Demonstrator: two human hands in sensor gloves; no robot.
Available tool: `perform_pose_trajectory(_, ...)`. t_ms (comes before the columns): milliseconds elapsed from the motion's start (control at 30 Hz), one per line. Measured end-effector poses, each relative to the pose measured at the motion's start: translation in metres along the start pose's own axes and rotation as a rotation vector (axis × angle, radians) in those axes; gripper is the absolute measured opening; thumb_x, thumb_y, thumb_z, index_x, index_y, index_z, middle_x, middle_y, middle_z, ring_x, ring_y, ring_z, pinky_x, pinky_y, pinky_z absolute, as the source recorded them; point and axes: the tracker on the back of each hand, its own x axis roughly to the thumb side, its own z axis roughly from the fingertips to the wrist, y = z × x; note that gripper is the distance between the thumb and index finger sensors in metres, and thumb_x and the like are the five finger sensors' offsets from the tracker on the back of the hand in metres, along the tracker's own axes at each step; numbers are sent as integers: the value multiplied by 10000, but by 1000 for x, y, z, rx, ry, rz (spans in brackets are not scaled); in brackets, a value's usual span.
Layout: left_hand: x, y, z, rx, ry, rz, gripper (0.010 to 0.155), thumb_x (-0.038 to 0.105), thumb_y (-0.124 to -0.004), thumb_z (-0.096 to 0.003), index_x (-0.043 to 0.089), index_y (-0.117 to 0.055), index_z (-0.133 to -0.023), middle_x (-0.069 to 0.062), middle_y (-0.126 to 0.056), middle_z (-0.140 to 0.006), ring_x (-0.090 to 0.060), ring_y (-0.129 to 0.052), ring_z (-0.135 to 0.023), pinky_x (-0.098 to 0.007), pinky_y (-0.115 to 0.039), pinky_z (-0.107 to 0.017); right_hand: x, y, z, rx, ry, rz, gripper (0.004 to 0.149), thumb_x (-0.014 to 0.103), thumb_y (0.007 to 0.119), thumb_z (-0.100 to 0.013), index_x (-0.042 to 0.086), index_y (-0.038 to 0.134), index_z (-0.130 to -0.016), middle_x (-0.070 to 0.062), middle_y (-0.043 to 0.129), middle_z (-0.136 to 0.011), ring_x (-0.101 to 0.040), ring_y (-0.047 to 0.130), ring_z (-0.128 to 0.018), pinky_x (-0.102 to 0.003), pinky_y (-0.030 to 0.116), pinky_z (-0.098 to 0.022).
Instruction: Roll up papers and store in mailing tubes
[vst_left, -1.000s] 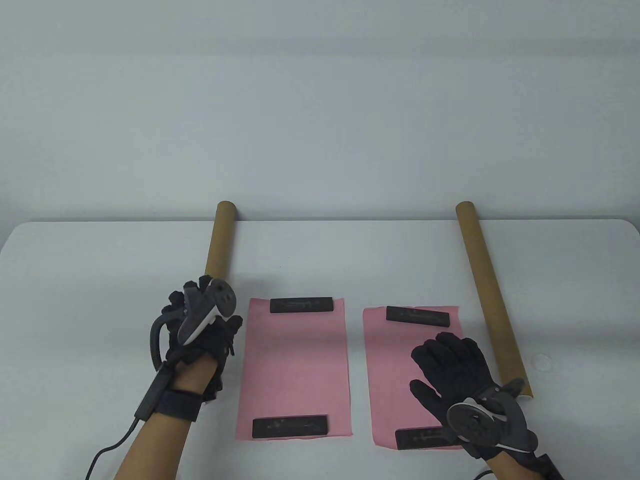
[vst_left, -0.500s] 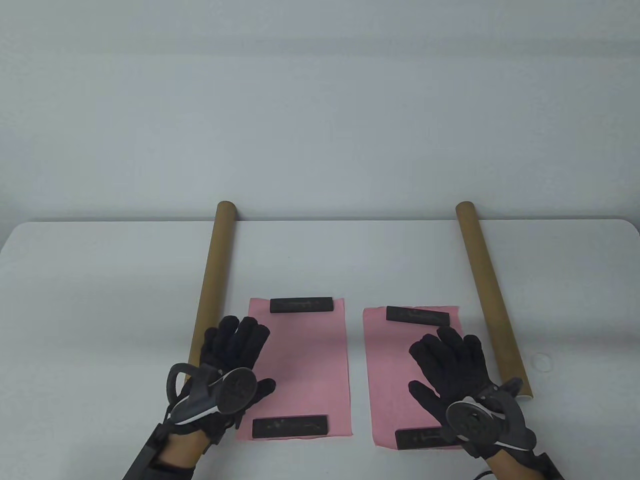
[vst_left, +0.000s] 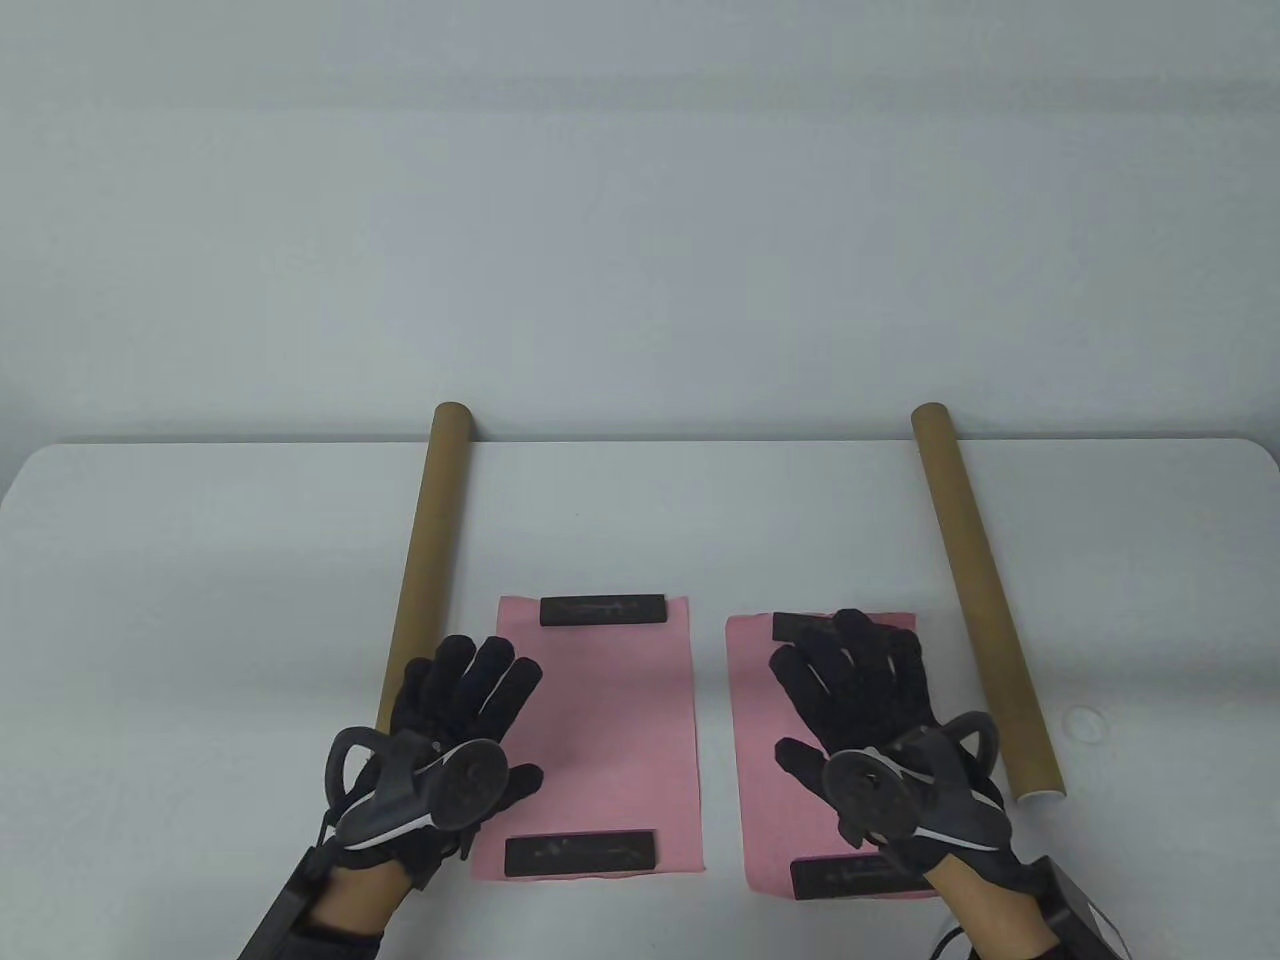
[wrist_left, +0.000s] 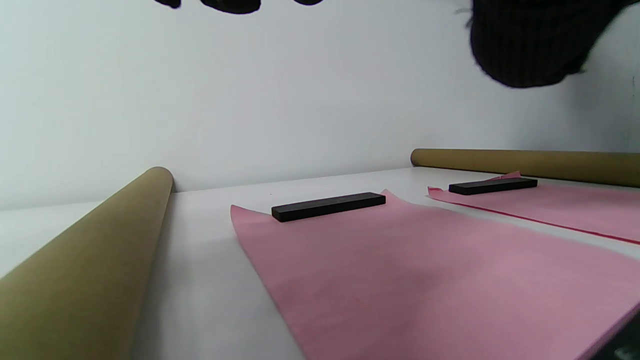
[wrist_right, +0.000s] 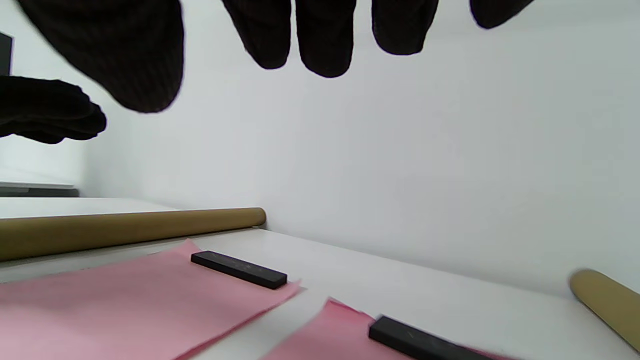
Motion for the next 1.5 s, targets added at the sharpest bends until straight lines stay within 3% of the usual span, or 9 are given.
perform_pose_trajectory(100, 1, 2, 0, 12, -5, 24, 992, 728, -727, -326, 388, -145, -1053, -10, -262, -1183, -437, -394, -1130, -607, -461, -782, 19, 7, -37, 60, -46, 2, 815, 572, 813, -483, 191, 544, -1150, -136, 532, -1211, -554, 480, -1130, -774, 433, -726)
perform_pose_trajectory(167, 2, 3, -1, 9, -12, 13, 992, 729, -727, -325, 388, -148, -1054, -10, -266, -1183, -435, -401, -1130, -605, -463, -783, 31, 21, -62, 170, -54, 9, 824, 579, 810, -480, 201, 528, -1155, -131, 510, -1219, -555, 451, -1138, -775, 419, -734)
perform_pose_trajectory(367, 2, -3, -2, -19, -15, -4, 982, 733, -728, -322, 391, -176, -1059, 33, -295, -1185, -413, -433, -1132, -599, -475, -781, 56, 97, -118, 523, -57, 33, 871, 605, 835, -440, 210, 522, -1151, -103, 507, -1220, -561, 418, -1138, -816, 428, -708)
perform_pose_trajectory(500, -1, -6, -2, -40, -9, -4, 984, 734, -727, -321, 385, -186, -1064, 31, -302, -1186, -410, -440, -1132, -597, -481, -781, 62, 132, -130, 732, 2, 5, 922, 620, 850, -419, 214, 480, -1159, -112, 462, -1227, -578, 374, -1127, -831, 402, -694)
perform_pose_trajectory(633, -4, -8, -2, -55, -5, -11, 978, 732, -730, -321, 382, -203, -1068, 30, -311, -1186, -405, -451, -1132, -596, -485, -781, 65, 156, -130, 840, 13, 77, 960, 623, 859, -414, 211, 430, -1168, -112, 388, -1235, -582, 304, -1115, -839, 380, -679)
perform_pose_trajectory(700, -4, -8, -2, -58, -7, -10, 973, 729, -733, -323, 374, -221, -1072, 31, -323, -1186, -404, -459, -1131, -595, -492, -780, 62, 156, -131, 851, 39, 9, 968, 598, 871, -418, 196, 409, -1167, -130, 362, -1227, -603, 259, -1094, -855, 342, -656)
perform_pose_trajectory(900, 9, -10, -4, -110, -52, -88, 945, 676, -809, -324, 348, -343, -1078, 5, -417, -1175, -377, -542, -1121, -581, -536, -776, 68, 157, -138, 867, 29, 71, 941, 577, 877, -419, 193, 439, -1158, -142, 404, -1216, -600, 298, -1091, -846, 369, -654)
perform_pose_trajectory(1133, 38, -18, -8, -219, -170, -106, 820, 654, -823, -329, 358, -549, -1043, 45, -678, -1096, -273, -775, -1039, -538, -614, -756, 55, 163, -141, 847, 50, 3, 928, 572, 869, -431, 197, 431, -1157, -136, 385, -1213, -588, 315, -1099, -832, 366, -669)
perform_pose_trajectory(1500, 74, -57, -24, -413, -270, -173, 709, 626, -832, -340, 369, -675, -982, 56, -828, -975, -203, -903, -911, -500, -656, -737, 50, 164, -143, 847, 52, -14, 922, 569, 867, -436, 203, 423, -1157, -127, 371, -1213, -578, 302, -1104, -817, 350, -685)
